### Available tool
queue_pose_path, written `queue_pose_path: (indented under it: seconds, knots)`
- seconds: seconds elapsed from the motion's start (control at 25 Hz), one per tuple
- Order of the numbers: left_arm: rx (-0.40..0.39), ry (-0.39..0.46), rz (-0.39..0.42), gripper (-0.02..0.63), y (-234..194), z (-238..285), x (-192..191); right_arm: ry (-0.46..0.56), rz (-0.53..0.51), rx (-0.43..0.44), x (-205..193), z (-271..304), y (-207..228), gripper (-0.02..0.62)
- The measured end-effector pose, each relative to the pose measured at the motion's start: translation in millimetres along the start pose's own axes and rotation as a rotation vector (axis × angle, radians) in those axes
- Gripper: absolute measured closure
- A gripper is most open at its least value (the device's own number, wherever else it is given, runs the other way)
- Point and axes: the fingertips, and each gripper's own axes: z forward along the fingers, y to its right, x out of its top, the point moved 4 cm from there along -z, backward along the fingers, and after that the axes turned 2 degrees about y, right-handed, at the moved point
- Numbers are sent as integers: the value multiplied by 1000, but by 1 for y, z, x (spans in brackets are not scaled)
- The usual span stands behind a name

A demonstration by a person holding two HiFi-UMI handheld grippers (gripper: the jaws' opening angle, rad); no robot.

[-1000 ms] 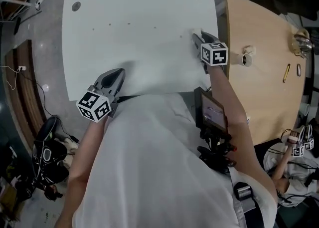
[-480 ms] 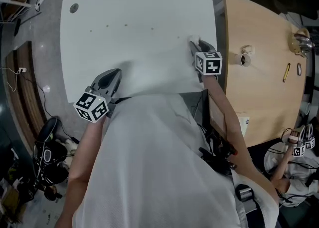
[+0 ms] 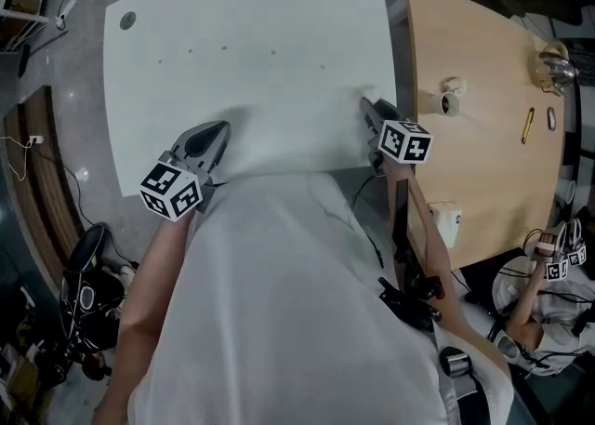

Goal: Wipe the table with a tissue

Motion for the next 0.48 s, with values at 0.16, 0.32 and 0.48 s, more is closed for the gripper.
queue_pose_path:
  seconds: [0.16,0.32,0.48]
  knots:
    - [5,-7,-3,600,0,-4,-5,-55,-198,44,6,10,-10,482]
    - [17,0,-3,600,0,-8,-4,-38,-284,3,27,10,-3,488]
    - [38,4,-11,600,-3,-16,-8,-173,-344,71,29,-5,8,491]
